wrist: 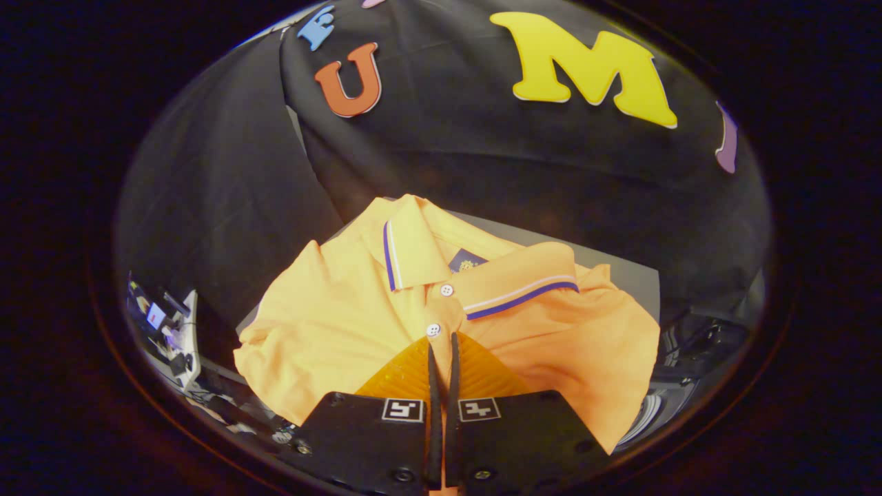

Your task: Put the clothes into the washing machine and then close the washing machine lid.

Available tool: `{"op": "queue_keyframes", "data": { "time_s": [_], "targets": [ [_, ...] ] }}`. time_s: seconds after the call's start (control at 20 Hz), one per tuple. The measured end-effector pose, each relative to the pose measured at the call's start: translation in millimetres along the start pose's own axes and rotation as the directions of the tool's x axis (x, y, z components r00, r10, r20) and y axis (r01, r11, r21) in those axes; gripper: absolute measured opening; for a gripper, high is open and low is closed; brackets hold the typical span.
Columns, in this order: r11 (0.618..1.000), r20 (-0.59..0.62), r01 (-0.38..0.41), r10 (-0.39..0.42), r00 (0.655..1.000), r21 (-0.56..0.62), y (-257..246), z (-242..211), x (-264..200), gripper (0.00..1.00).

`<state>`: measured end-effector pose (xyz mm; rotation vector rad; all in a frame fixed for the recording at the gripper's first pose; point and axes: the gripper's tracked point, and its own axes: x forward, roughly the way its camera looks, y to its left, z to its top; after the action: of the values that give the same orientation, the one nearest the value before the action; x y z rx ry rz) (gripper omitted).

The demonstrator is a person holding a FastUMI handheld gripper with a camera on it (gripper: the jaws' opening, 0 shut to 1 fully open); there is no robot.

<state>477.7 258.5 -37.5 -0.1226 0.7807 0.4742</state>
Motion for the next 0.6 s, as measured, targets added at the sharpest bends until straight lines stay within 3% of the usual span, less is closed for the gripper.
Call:
{"op": "queue_keyframes", "data": {
  "time_s": [0.15,0.6],
  "targets": [
    [0.998,0.013,-0.030,0.030,0.999,0.061,0,7,-13,0.05],
    [0.992,0.259,-0.040,0.009,0.966,0.116,-28,65,-116,0.05]
  ]
}}
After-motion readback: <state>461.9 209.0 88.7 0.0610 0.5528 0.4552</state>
